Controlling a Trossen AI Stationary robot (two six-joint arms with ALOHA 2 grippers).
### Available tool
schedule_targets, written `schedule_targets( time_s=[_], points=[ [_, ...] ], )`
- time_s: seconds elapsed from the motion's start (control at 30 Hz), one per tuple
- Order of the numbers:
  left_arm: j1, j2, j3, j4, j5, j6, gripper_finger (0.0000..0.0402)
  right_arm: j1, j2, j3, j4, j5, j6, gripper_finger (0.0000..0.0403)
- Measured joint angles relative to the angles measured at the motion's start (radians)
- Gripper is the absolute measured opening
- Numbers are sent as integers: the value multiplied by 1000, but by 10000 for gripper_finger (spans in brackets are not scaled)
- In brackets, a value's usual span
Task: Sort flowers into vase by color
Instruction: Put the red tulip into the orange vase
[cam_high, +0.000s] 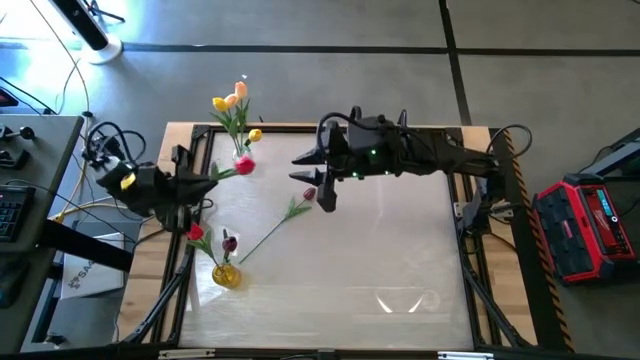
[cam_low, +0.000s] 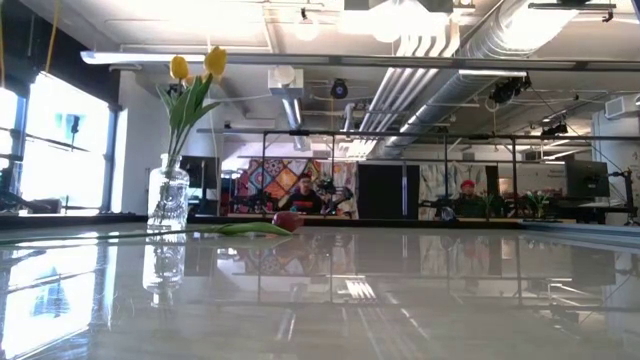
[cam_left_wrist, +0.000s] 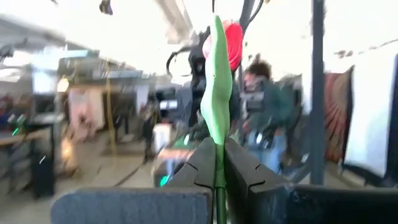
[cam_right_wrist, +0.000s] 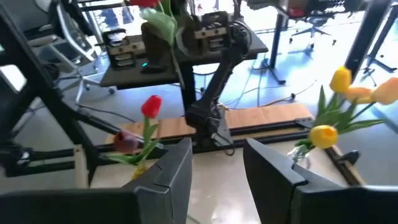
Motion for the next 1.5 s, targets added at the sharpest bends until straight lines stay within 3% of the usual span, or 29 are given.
schedule_targets(
  time_s=[0.37,0.7,1.07,1.33,1.5],
  points=[
    [-3,-59,-376,648,187,145,0,11,0,0,-76,0,76,134],
    [-3,-44,-616,1028,363,123,0,12,1,0,-94,0,94,134],
    [-3,13,-709,1175,475,-60,0,9,1,0,-94,-1,121,134],
    [-3,54,-709,1202,717,-223,0,9,1,0,-104,-1,160,134],
    [-3,66,-702,1251,815,-234,0,9,2,0,-105,-1,176,134]
  ],
)
